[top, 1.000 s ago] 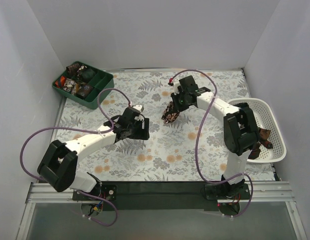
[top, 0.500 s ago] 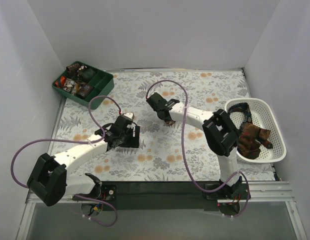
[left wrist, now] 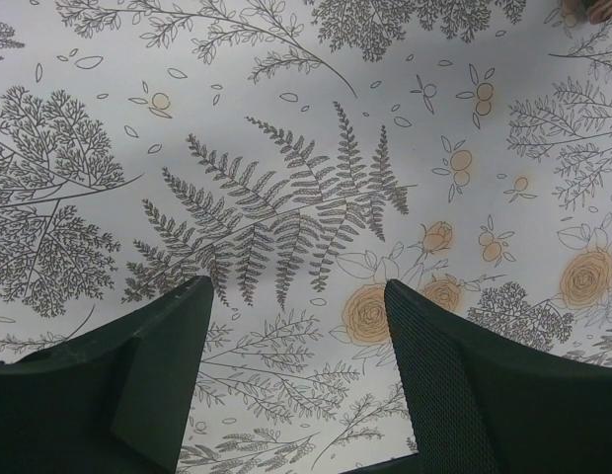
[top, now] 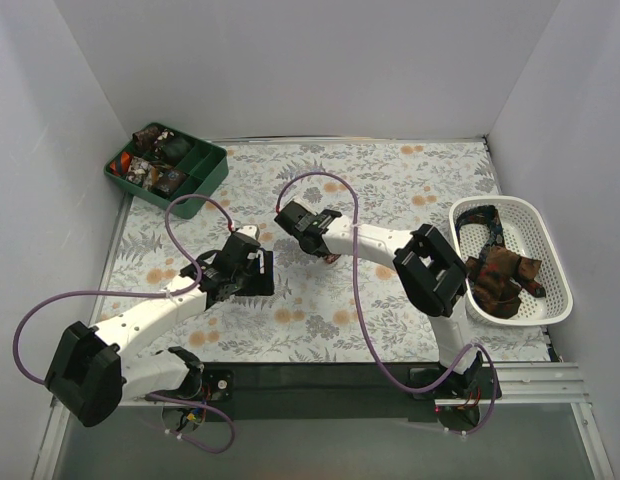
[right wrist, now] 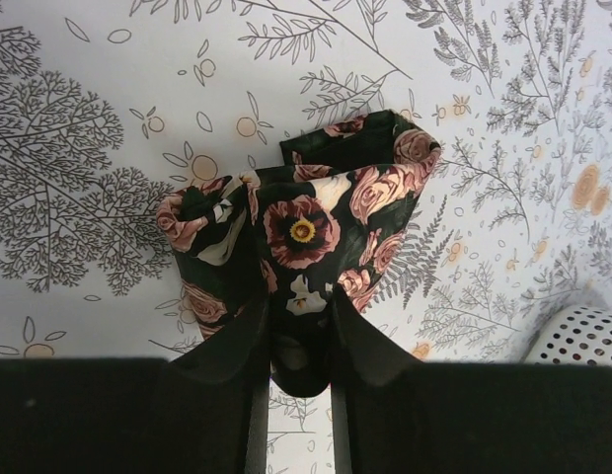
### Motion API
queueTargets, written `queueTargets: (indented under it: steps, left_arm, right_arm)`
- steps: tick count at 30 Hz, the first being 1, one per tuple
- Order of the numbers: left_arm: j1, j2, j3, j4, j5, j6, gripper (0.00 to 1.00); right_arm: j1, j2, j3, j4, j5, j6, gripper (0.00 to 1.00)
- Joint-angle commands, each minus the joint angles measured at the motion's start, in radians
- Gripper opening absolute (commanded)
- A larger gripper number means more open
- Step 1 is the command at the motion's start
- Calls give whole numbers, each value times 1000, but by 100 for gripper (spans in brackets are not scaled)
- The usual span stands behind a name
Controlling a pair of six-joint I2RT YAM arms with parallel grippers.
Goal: Roll the ties
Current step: Roll the tie
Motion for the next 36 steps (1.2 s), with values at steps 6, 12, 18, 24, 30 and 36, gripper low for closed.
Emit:
queueTargets:
  steps: [6, 12, 18, 24, 30, 36]
  left_arm:
    - [5, -33, 3, -11, -20, -40, 65]
    - [5, -37, 18, -17, -23, -48, 65]
    - [5, -53, 44, -50, -78, -46, 65]
    - [5, -45, 82, -69, -100, -31, 65]
    - [5, -2, 104, -69, -74, -14, 65]
    - [3, 35, 115, -61, -43, -13, 65]
  right_arm:
    - [7, 13, 58, -83, -136, 108, 18]
    - [-16, -19, 144, -131, -206, 137, 1]
    - [-27, -75, 245, -161, -373, 218, 1]
    - [-85, -144, 204, -117, -497, 341, 1]
    - [-168, -225, -93, 53, -545, 499, 1]
    - [-263, -317, -362, 182, -539, 616, 1]
